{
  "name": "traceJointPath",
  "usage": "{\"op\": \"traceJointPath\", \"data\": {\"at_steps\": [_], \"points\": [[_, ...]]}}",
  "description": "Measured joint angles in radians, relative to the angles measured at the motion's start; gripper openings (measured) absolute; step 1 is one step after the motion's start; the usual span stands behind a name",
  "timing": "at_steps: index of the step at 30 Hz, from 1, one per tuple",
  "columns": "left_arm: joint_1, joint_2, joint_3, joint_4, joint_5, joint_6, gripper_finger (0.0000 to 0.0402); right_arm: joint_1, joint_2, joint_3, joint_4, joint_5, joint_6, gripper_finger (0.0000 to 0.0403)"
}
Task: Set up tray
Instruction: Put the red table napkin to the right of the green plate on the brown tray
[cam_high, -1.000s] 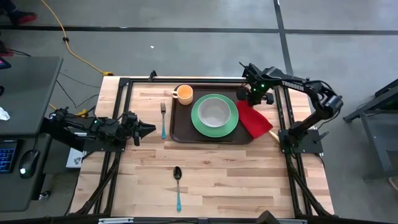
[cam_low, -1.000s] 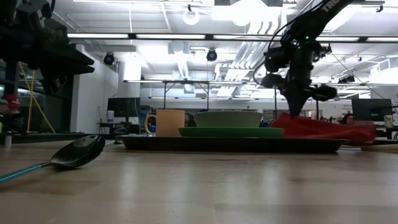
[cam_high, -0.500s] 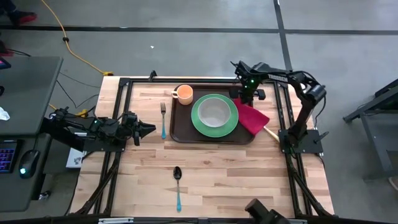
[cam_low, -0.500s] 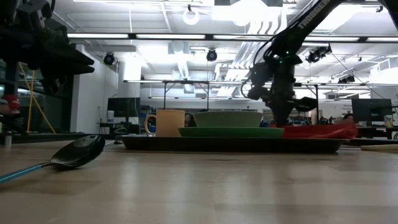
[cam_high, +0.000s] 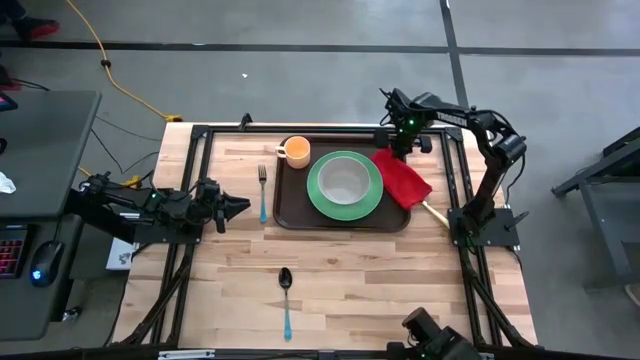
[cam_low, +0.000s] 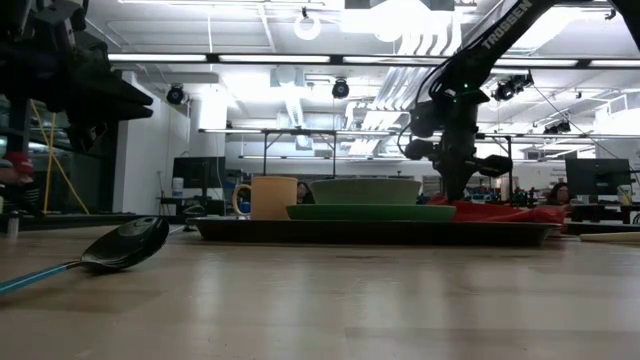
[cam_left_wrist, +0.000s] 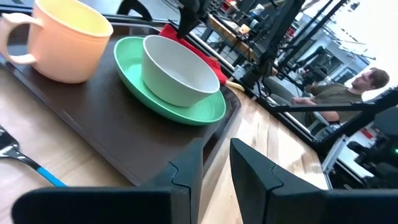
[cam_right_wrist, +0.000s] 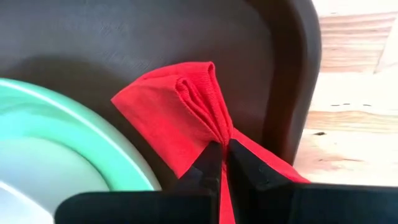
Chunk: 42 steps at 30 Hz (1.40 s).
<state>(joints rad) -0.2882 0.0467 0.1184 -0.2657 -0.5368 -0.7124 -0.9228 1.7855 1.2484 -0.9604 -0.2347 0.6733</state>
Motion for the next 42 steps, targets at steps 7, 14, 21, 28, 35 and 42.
{"op": "traceJointPath", "data": {"at_steps": [7,14,21,28,35,42], "points": [[0.000,0.000,0.000,0.000,-0.005,-0.008,0.0111,0.005,0.000,0.000,0.000,0.015,-0.013,0.0000],[0.000,0.000,0.000,0.000,-0.001,-0.011,0.0111,0.006,0.000,0.000,0.014,0.046,-0.028,0.0001],[0.000,0.000,0.000,0.000,0.056,-0.027,0.0111,0.007,0.000,0.000,0.021,0.053,-0.042,0.0001],[0.000,0.000,0.000,0.001,0.116,-0.038,0.0111,0.014,0.000,0.000,0.019,0.035,-0.049,0.0001],[0.000,0.000,0.000,0.001,0.139,-0.033,0.0111,0.021,0.000,0.000,0.016,0.018,-0.077,0.0001],[0.000,0.000,0.000,0.001,0.140,-0.032,0.0111,0.020,0.000,0.000,0.016,0.020,-0.100,0.0001]]}}
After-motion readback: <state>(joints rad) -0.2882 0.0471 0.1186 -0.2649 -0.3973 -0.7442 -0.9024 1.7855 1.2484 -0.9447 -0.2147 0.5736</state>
